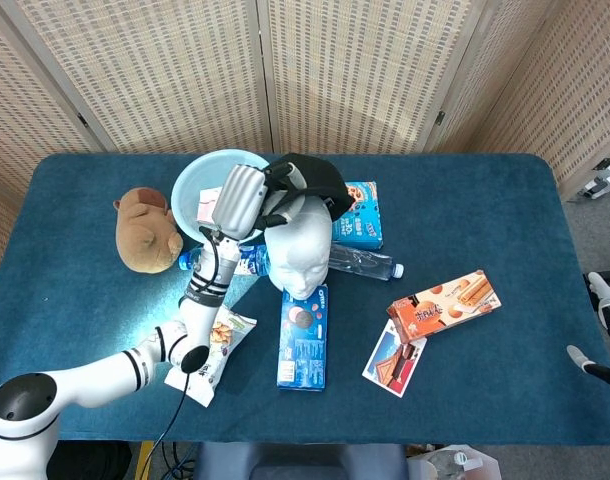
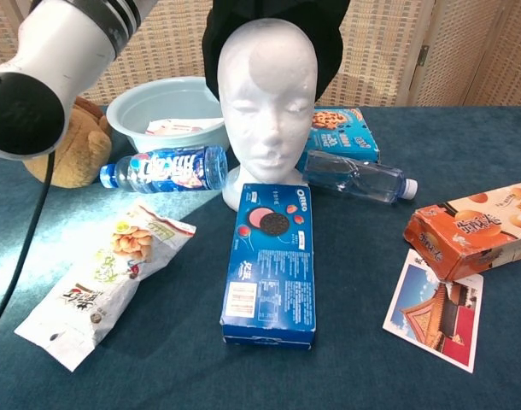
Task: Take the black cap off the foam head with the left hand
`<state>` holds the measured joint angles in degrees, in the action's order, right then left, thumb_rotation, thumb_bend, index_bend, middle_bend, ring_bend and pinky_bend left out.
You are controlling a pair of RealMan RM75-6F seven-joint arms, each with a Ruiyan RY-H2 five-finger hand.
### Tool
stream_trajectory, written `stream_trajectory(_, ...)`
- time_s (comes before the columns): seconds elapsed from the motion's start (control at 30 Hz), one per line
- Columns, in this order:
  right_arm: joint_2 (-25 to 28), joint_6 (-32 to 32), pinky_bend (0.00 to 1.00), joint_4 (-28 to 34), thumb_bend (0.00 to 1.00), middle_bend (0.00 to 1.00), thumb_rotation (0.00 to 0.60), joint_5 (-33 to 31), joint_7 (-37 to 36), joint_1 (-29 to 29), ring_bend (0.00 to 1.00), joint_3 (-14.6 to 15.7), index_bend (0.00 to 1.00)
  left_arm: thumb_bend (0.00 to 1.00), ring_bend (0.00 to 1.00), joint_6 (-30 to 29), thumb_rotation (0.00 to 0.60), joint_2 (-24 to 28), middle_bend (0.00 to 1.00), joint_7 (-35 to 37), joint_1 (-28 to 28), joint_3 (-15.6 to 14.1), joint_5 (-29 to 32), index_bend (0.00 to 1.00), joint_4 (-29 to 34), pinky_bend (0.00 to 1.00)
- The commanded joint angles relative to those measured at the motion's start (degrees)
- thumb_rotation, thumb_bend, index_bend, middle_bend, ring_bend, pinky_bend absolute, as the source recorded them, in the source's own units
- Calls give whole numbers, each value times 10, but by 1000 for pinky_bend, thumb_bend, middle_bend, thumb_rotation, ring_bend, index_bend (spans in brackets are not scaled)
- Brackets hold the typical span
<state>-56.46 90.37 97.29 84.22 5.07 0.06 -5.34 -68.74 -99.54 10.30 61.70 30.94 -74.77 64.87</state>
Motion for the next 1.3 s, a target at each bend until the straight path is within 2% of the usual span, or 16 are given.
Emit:
stream_trajectory(0.03, -1, 0, 327, 0, 81, 233, 600, 1, 1, 0, 220, 0, 90, 394, 1000, 3, 600, 7, 1000, -4, 3, 7, 11, 649, -13, 1000)
stream_trajectory(0.43, 0, -1, 327, 7, 81, 233, 600, 5, 8, 2, 220, 1, 90, 394, 1000, 8, 600, 31, 1000, 18, 1, 26, 53, 649, -78, 1000)
stream_trajectory(0.7, -1, -1, 327, 6, 81, 233, 600, 7, 6, 1, 220, 2, 90, 394, 1000, -26, 600, 78, 1000, 51, -37, 12, 36, 650, -52, 1000)
stream_trajectory(1.3, -2, 1, 327, 10, 80, 233, 600, 20, 8, 0, 220, 7, 90, 394, 1000, -124, 600, 206, 1000, 88, -183, -89, -54, 654, 69, 1000)
